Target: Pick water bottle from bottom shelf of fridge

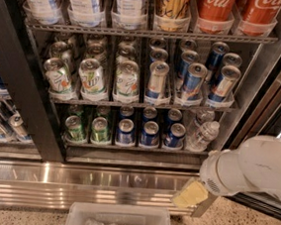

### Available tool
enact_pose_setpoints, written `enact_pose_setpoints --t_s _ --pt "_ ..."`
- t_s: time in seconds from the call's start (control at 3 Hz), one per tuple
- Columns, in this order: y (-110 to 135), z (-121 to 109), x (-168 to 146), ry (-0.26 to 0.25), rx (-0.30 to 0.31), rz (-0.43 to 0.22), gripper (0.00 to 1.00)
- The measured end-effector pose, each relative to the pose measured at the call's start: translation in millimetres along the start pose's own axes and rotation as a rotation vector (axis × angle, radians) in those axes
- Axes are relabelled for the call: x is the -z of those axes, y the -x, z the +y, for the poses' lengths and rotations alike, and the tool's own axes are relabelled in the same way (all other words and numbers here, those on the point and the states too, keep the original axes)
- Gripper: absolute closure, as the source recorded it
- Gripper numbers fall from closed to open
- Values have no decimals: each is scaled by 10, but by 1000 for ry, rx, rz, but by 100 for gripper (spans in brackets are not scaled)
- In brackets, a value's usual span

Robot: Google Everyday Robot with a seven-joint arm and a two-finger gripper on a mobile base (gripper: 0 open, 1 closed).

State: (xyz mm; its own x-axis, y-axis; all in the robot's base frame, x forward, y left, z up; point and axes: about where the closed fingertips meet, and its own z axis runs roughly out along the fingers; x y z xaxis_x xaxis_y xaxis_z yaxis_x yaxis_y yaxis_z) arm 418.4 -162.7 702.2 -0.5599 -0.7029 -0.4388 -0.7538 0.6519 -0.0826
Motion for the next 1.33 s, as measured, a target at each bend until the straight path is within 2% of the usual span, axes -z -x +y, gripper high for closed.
enact_pose_setpoints --t_s 0.67,1.33 --pt "70 -40 -46 -13 -19 -31 0" --pt "116 -118 -128 -27 -64 -58 0"
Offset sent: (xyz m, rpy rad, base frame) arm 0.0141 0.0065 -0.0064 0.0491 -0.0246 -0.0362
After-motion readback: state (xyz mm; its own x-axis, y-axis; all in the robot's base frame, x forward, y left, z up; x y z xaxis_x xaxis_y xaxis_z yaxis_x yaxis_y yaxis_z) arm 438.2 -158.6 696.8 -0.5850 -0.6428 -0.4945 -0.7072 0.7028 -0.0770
